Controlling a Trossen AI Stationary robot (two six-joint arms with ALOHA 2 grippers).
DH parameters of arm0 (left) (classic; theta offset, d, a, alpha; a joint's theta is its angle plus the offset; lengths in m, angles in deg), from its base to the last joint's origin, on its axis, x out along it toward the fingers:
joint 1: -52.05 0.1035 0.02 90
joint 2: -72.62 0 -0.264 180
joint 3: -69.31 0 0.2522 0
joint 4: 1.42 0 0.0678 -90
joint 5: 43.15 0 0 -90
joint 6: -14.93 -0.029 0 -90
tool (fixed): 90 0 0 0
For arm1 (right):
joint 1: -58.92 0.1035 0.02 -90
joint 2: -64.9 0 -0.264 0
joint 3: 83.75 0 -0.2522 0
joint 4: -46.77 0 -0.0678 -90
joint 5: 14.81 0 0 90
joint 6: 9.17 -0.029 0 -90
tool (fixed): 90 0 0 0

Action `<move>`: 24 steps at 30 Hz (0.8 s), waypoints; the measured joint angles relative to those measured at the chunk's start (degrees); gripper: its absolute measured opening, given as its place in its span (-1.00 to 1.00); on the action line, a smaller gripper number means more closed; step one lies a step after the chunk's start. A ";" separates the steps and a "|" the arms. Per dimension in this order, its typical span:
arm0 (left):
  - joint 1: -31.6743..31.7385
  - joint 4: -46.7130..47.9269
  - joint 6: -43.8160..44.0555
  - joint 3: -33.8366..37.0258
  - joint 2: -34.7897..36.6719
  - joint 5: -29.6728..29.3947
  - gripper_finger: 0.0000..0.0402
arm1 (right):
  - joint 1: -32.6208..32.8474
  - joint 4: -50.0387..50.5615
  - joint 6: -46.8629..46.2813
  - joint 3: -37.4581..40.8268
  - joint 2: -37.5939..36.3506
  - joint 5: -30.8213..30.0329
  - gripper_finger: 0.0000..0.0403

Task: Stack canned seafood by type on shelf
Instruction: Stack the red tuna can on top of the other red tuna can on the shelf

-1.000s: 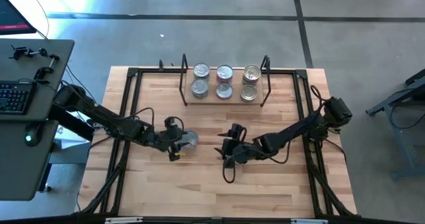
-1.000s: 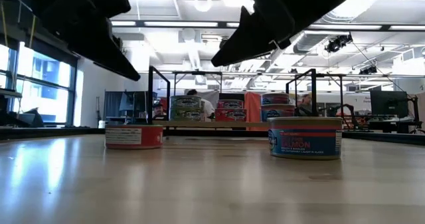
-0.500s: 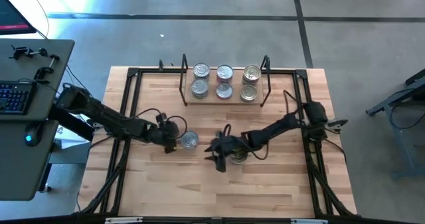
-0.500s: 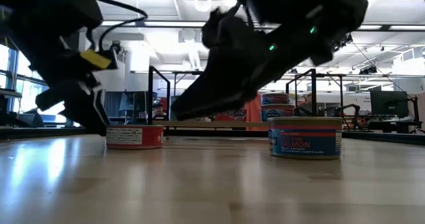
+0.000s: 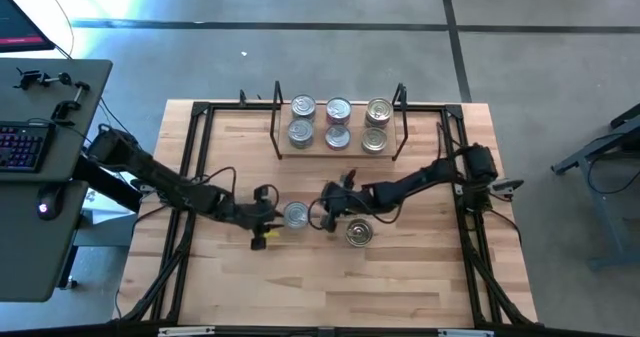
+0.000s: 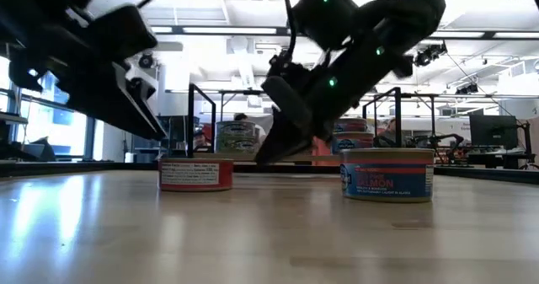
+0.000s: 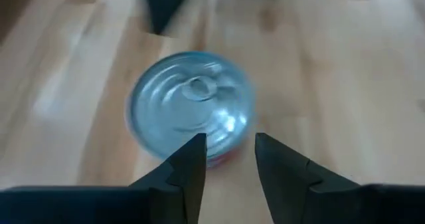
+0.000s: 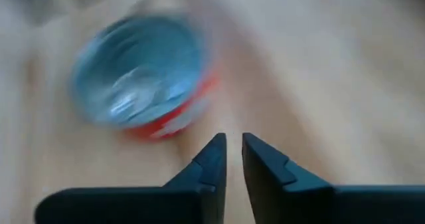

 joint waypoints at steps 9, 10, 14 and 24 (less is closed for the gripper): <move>-0.03 22.67 13.93 -3.98 0.02 -11.29 -0.50 | 2.01 -1.79 5.26 -0.02 -1.35 15.65 -0.92; 0.94 22.25 14.15 -3.19 -0.09 -10.53 -0.54 | 2.31 -3.13 5.30 -0.04 -0.65 18.06 -0.93; 4.32 7.73 8.68 1.77 -1.06 -7.56 -0.68 | 2.86 -9.76 5.41 -0.02 2.98 19.22 -0.96; 6.84 -9.35 0.65 4.96 -2.90 -1.53 -0.92 | 0.15 -10.97 1.20 -0.04 4.41 17.36 -1.00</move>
